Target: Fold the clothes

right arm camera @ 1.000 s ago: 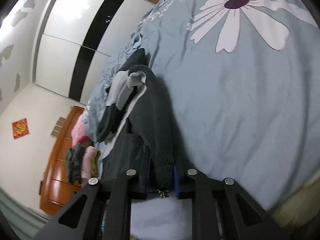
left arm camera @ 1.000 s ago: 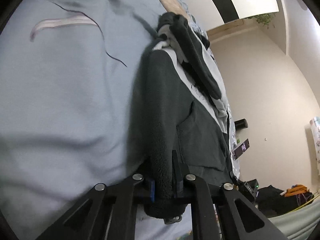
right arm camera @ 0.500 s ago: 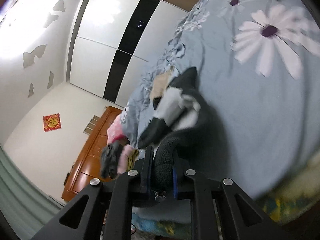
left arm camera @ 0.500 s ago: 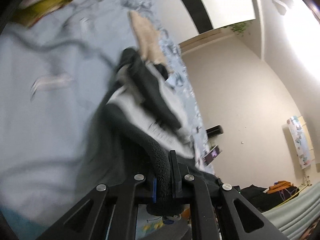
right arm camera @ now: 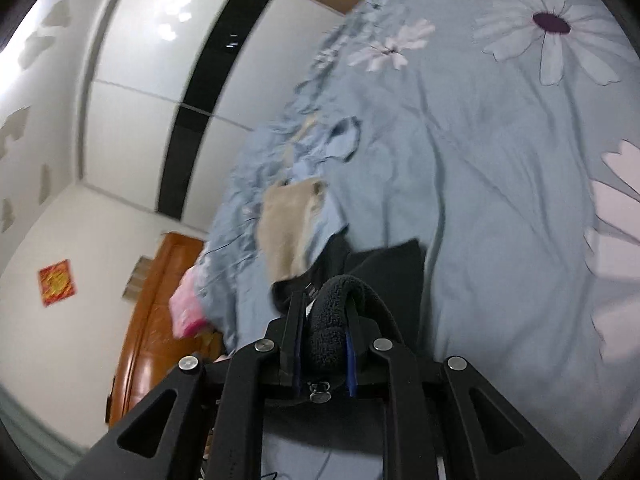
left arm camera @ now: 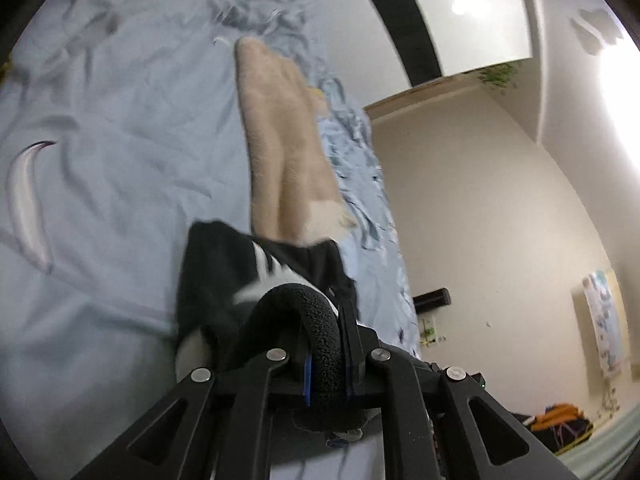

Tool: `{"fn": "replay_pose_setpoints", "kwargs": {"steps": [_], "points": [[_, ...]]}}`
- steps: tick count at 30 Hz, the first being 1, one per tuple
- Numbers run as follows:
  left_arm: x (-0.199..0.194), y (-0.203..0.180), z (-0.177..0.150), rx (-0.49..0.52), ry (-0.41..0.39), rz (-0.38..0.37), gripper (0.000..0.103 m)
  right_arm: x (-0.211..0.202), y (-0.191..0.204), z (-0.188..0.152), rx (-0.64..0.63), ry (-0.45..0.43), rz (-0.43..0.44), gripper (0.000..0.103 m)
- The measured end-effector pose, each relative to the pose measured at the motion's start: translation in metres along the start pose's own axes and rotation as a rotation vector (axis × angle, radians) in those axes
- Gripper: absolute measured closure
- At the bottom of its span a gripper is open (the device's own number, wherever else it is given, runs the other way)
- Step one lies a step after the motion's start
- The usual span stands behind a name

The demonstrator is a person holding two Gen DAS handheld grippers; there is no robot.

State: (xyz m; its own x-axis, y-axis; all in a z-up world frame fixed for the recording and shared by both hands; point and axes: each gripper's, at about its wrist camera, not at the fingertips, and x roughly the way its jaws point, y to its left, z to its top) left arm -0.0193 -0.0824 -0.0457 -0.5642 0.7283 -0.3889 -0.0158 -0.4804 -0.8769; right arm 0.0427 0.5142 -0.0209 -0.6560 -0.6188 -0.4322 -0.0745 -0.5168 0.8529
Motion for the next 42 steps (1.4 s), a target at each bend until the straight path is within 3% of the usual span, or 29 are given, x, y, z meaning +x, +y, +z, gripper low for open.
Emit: {"fn": "replay_pose_setpoints", "kwargs": {"steps": [3,5,7,9,12,15,18,26,32,36,42], "points": [[0.023,0.021,0.011,-0.044,0.025,0.014,0.088,0.028,-0.020,0.012,0.056,0.029,-0.054,0.082],[0.033,0.033,0.012,-0.082,0.045,-0.009,0.081,0.037,-0.028,0.015,0.081,0.039,-0.076,0.081],[0.029,0.035,0.014,-0.092,0.023,-0.090,0.054,0.036,-0.030,0.015,0.073,0.035,-0.059,0.075],[0.022,0.032,0.015,-0.086,-0.015,-0.167,0.042,0.028,-0.027,0.017,0.067,0.014,-0.008,0.055],[0.003,0.017,0.018,-0.014,-0.085,-0.198,0.034,0.009,-0.016,0.022,0.026,-0.053,0.036,0.051],[-0.011,0.008,0.010,0.086,-0.104,-0.061,0.034,-0.005,-0.014,0.016,-0.026,-0.061,0.004,0.051],[-0.019,0.011,-0.007,0.189,-0.097,0.074,0.031,-0.013,-0.024,-0.004,-0.092,-0.042,-0.089,0.050],[0.026,0.023,0.010,0.301,0.016,0.253,0.031,0.042,-0.030,-0.007,-0.167,0.077,-0.217,0.050],[0.056,0.025,0.028,0.270,0.099,0.162,0.031,0.066,-0.035,0.011,-0.100,0.088,-0.128,0.050],[0.063,0.034,0.033,0.249,0.093,0.158,0.031,0.057,-0.044,0.019,-0.062,0.054,-0.038,0.050],[0.058,0.041,0.032,0.252,0.083,0.103,0.032,0.033,-0.069,0.021,-0.072,0.042,-0.041,0.050]]}}
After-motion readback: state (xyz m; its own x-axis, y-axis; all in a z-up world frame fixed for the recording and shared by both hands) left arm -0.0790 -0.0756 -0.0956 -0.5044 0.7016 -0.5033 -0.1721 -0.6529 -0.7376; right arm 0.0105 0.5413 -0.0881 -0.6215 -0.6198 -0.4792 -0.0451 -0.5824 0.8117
